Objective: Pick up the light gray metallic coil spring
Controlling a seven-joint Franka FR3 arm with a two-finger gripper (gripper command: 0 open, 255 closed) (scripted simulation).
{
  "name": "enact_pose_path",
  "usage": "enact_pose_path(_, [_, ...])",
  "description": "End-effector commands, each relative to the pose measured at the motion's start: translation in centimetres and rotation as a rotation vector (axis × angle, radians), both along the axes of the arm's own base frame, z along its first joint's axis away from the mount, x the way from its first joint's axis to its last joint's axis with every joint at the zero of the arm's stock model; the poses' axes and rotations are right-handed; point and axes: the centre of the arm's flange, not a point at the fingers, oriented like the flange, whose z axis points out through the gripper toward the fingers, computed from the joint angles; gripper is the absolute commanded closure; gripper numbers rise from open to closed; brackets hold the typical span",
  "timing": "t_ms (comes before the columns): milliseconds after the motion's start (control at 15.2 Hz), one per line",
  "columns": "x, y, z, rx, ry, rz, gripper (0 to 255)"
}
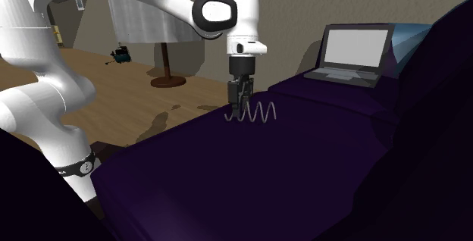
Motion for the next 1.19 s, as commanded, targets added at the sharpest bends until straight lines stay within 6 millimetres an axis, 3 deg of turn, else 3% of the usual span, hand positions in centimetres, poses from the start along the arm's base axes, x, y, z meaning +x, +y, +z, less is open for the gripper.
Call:
enact_pose_path(0, [0.0, 0.0, 0.0, 0.0, 0.0, 0.0, 255])
enact_pose_path(198, [0.0, 0.0, 0.0, 0.0, 0.0, 0.0, 255])
enact_pose_path(1122, [0.0, 0.0, 7.4, 0.0, 0.0, 0.0, 255])
